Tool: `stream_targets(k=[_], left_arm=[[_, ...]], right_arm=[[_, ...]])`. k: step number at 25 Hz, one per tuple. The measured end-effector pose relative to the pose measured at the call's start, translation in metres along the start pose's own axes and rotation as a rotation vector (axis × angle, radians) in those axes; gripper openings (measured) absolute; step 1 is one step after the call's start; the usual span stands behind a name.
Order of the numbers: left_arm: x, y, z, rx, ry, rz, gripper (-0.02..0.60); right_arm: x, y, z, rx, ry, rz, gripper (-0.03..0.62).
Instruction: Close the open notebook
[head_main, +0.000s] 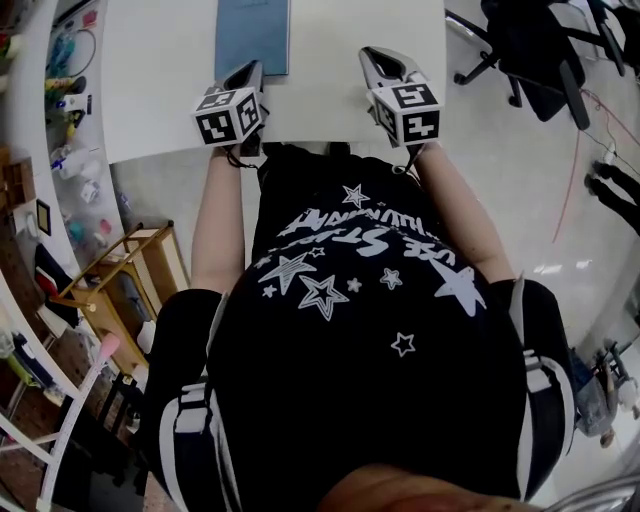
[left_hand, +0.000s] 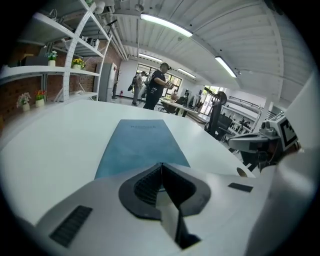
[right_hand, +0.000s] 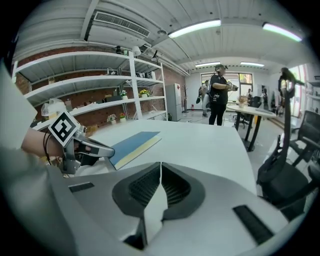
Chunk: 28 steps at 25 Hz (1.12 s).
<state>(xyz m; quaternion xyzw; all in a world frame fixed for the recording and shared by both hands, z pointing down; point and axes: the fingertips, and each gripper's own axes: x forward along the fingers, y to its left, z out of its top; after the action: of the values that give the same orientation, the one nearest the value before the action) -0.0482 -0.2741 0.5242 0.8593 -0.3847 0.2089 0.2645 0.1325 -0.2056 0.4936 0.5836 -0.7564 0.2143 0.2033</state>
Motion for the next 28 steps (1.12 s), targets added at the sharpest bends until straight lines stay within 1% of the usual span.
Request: stream_targets(k=[6,11,15,18,20,24,28], left_arm=[[0.005,0.002,-0.003,0.019,0.035,0.052,0.013],[0.004,0.002,-0.002,0.013,0.045,0.031,0.014],[-0.004,-0.005,0.012,0.003,0.012,-0.017,0.014],[-0.011,-0.012,0.026,0.009,-0.015,-0.046,0.014],[-0.017,-0.016,0.036,0.014,-0.038,-0.051,0.013],[-0.032,-0.027,0.051,0.023,-0.091,-0.024,0.013],[-0.052,-0.045,0.053,0.029,-0.14,0.023,0.014]], right_arm=[[-0.004,-0.015,0.0,0.007,-0.006,-0.005,0.014],[-0.001,-0.01,0.006,0.023,-0.014,-0.028,0.014],[-0.002,0.001,0.014,0.042,0.0,-0.044,0.014],[-0.004,0.004,0.023,0.052,-0.021,-0.062,0.014],[-0.007,0.006,0.03,0.057,-0.041,-0.065,0.014],[-0.02,0.006,0.031,0.057,-0.061,-0.032,0.014],[-0.036,0.003,0.029,0.037,-0.09,0.021,0.014]])
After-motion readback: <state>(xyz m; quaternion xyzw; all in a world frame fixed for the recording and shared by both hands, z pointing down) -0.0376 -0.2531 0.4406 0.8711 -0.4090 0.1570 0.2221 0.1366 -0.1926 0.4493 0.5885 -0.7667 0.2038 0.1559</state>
